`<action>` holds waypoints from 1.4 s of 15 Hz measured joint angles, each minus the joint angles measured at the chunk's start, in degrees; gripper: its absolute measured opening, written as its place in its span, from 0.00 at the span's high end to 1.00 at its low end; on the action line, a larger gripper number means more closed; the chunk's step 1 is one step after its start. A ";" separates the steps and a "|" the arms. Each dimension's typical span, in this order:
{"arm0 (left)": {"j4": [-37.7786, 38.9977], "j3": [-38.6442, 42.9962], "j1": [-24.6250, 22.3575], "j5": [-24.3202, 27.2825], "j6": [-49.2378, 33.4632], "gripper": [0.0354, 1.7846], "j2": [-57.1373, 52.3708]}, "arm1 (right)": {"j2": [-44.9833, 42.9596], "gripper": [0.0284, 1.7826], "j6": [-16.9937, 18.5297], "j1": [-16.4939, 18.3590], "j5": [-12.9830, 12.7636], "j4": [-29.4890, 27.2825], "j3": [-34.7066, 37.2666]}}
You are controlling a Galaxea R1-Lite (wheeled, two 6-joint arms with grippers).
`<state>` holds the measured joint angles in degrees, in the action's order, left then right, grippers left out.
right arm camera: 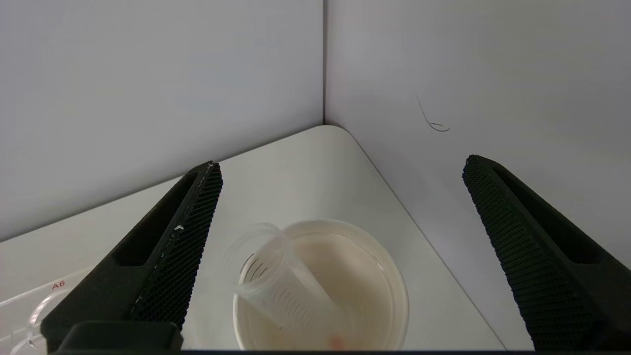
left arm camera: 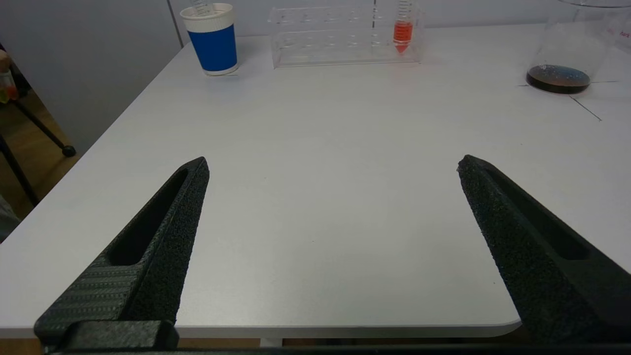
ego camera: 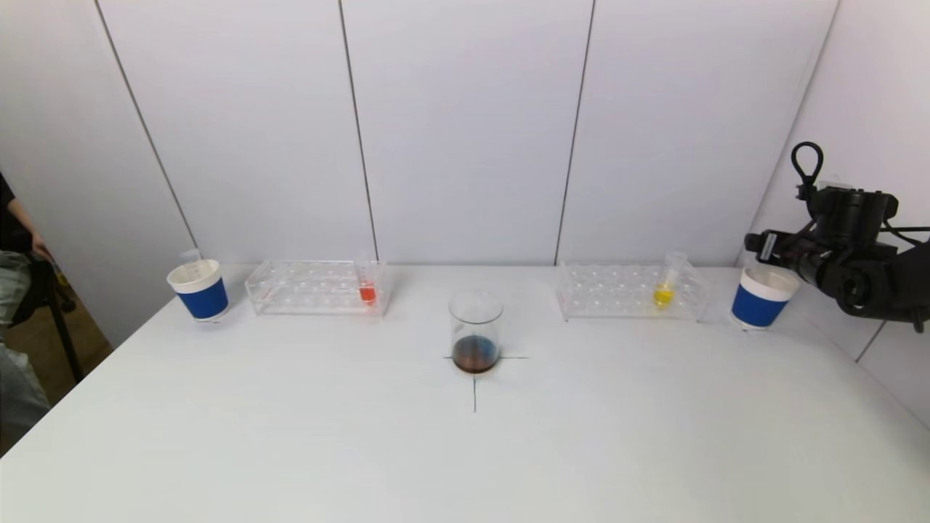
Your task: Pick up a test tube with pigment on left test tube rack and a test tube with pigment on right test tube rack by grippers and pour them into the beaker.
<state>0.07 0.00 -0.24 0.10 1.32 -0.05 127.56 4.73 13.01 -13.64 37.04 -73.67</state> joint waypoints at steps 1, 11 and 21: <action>0.00 0.00 0.00 0.00 0.00 0.01 0.00 | -0.24 0.01 0.00 0.00 0.00 0.00 0.10; 0.00 0.00 0.00 0.00 -0.02 0.01 0.00 | -18.77 0.01 0.01 -9.13 -0.13 0.23 14.13; 0.00 0.00 0.00 0.00 0.00 0.01 0.00 | -50.62 0.01 -0.49 -14.04 -4.29 3.28 39.79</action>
<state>0.07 0.00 -0.24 0.10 1.32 -0.05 76.95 4.24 -1.04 -17.93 40.31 -33.88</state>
